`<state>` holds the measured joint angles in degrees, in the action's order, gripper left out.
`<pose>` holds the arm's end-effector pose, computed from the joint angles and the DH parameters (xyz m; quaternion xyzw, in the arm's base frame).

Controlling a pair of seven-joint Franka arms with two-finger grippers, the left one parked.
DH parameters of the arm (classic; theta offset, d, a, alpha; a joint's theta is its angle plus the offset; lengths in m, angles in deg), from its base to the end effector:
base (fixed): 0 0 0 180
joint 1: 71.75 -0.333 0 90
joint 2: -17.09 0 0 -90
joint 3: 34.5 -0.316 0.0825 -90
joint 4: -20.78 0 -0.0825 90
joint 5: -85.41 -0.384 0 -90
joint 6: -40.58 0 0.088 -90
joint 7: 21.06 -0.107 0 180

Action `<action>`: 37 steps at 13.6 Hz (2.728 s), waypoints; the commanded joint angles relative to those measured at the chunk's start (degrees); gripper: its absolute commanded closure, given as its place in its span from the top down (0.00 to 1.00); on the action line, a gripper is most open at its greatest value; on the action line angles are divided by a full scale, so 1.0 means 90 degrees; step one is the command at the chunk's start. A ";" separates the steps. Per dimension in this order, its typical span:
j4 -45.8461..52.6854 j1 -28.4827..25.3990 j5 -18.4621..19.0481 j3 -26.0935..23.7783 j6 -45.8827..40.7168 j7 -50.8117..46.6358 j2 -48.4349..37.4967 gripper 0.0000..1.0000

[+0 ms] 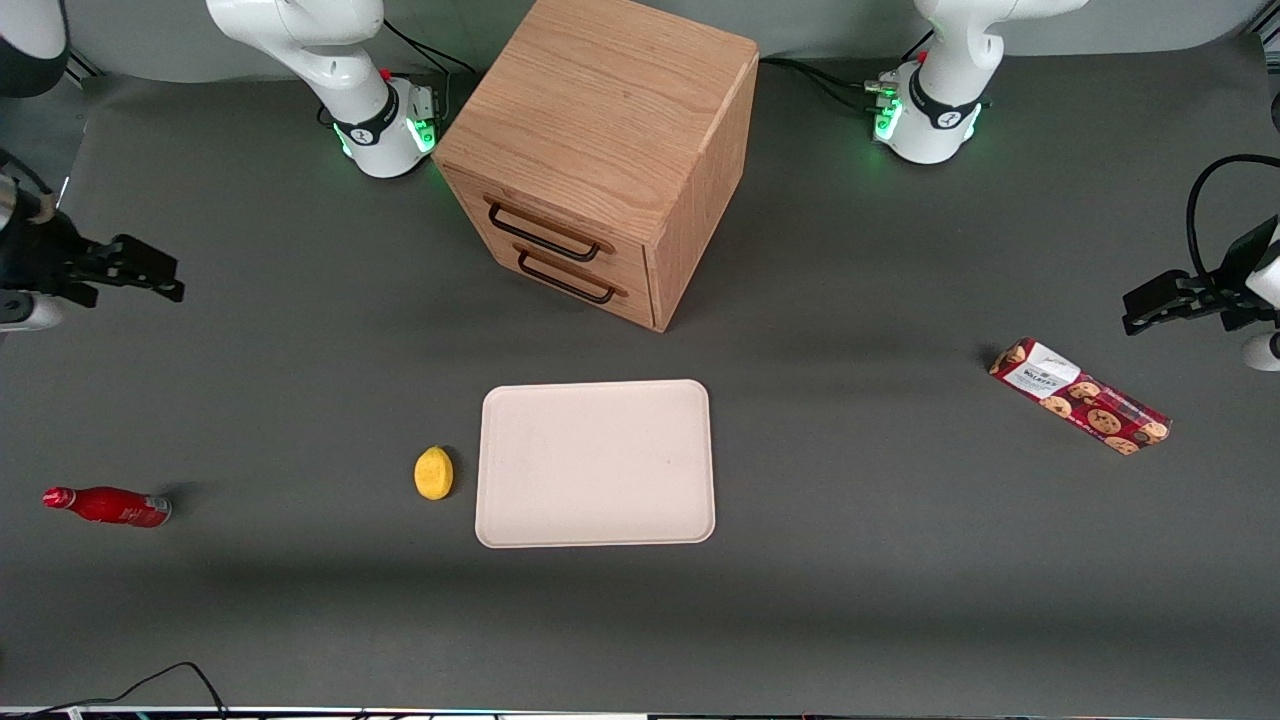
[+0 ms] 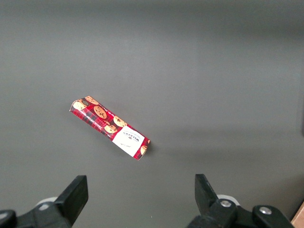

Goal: Open upper drawer

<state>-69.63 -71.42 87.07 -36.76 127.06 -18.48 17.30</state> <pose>0.5484 0.0152 0.6140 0.9985 0.0390 -0.0362 0.0142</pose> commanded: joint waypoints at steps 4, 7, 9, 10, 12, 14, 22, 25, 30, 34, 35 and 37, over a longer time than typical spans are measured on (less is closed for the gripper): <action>0.0084 -0.1313 -0.0594 0.0105 -0.0516 -0.0062 -0.0034 1.00; 0.0064 -0.2114 -0.0633 0.0124 -0.0526 -0.0062 0.0015 1.00; 0.0084 -0.2651 -0.0634 0.0124 -0.0507 -0.0052 0.0083 1.00; 0.0084 -0.2895 -0.0634 0.0124 -0.0468 -0.0052 0.0112 1.00; 0.0094 -0.3374 -0.0643 0.0134 -0.0390 -0.0052 0.0210 1.00; 0.0103 -0.3794 -0.0653 0.0192 -0.0166 -0.0062 0.0298 1.00; 0.0103 -0.4090 -0.1258 0.0427 0.0138 0.0453 0.0445 1.00; 0.0094 -0.3963 -0.1249 0.0437 0.0274 0.1000 0.0561 1.00; 0.0016 -0.3728 -0.2408 0.0875 0.0343 0.1802 0.0844 1.00; -0.0014 -0.3728 -0.2470 0.1013 0.0333 0.1969 0.1118 1.00; -0.0072 -0.3728 -0.2479 0.1013 0.0314 0.1979 0.1196 1.00; -0.0179 -0.3728 -0.2469 0.1013 0.0285 0.1998 0.1362 1.00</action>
<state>-70.46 -104.77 66.36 -27.99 129.82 -1.93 28.22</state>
